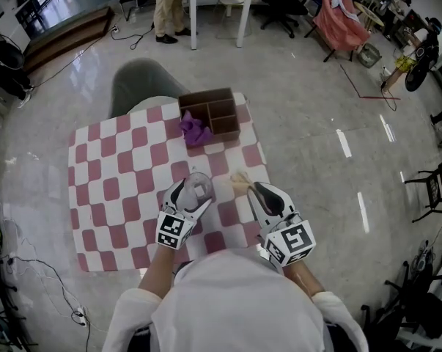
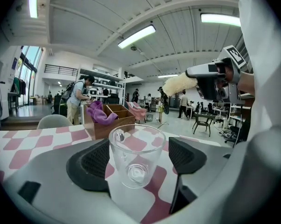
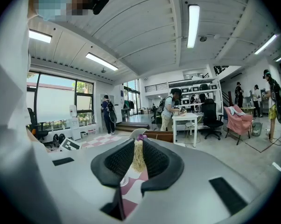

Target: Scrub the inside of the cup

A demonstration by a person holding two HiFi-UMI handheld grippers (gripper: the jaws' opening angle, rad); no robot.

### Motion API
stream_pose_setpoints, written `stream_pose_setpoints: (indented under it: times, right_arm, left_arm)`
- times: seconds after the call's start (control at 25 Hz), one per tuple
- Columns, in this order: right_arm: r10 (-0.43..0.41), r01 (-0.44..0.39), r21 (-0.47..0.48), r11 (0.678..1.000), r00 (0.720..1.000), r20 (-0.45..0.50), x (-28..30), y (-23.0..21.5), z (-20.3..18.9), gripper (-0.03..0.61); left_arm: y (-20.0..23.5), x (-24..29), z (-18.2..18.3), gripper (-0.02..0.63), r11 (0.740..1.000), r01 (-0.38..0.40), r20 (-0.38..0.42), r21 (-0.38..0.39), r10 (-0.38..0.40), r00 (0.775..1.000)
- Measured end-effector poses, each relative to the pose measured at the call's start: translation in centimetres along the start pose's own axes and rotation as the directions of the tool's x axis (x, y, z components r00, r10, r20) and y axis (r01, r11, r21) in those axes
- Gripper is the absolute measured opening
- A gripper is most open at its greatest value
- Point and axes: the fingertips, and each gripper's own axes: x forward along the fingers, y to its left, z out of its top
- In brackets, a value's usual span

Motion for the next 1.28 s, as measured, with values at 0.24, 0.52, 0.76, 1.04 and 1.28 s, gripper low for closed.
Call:
stream_pose_setpoints:
  times: [0.24,0.52,0.76,1.04,1.28]
  right_arm:
    - [-0.022,0.022,0.004,1.000,1.000,-0.003,-0.3,-0.3,0.3,0.071]
    - [-0.046,0.046,0.004,0.999,0.999,-0.009,-0.6,-0.8,0.1,0.071]
    - [-0.057,0.057,0.000,0.998,0.998,-0.014,-0.7,-1.0,0.1,0.071]
    - [-0.057,0.057,-0.004,0.998,0.998,-0.014,-0.7,-0.9,0.1,0.071]
    - [-0.057,0.057,-0.010,0.998,0.998,-0.017,-0.8,-0.8,0.1,0.071]
  left_arm:
    - [0.3,1.2,-0.7,0.377,1.000,-0.012,-0.006,-0.011,0.012,1.000]
    - [0.5,2.2,-0.6,0.377,1.000,-0.011,0.012,-0.017,0.012,1.000]
    - [0.6,2.5,-0.5,0.377,1.000,-0.008,0.038,0.005,0.008,0.999]
    - [0.6,2.8,-0.9,0.377,0.999,0.000,0.042,0.050,-0.002,0.999]
    - [0.8,3.2,-0.8,0.377,0.999,0.019,0.047,0.039,-0.021,0.999]
